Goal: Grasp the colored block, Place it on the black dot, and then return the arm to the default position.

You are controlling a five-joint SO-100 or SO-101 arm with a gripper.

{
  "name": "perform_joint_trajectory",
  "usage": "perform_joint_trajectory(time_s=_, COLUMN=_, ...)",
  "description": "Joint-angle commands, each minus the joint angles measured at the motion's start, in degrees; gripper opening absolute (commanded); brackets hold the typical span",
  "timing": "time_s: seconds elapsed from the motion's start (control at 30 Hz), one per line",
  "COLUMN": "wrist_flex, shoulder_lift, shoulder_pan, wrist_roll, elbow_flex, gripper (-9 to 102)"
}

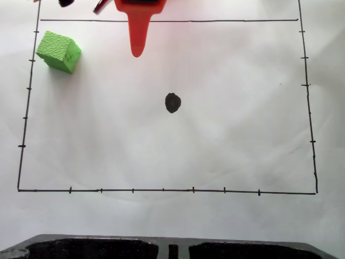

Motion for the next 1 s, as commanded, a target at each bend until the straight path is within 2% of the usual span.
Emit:
perform_joint_trajectory(time_s=0.0, wrist_flex=-0.6, shoulder_lift=0.7, shoulder_pan=0.3, wrist_roll=0.1, elbow_flex=-0.3, gripper=0)
perform_joint_trajectory(time_s=0.67, wrist_flex=-1.2, shoulder_lift=-0.5, shoulder_pan=1.2, wrist_roll=0.6, elbow_flex=-0.5, gripper=0)
perform_joint_trajectory(time_s=0.97, wrist_flex=-4.9, shoulder_lift=-21.5, shoulder_pan=8.0, wrist_roll=-1.5, elbow_flex=-9.1, gripper=0)
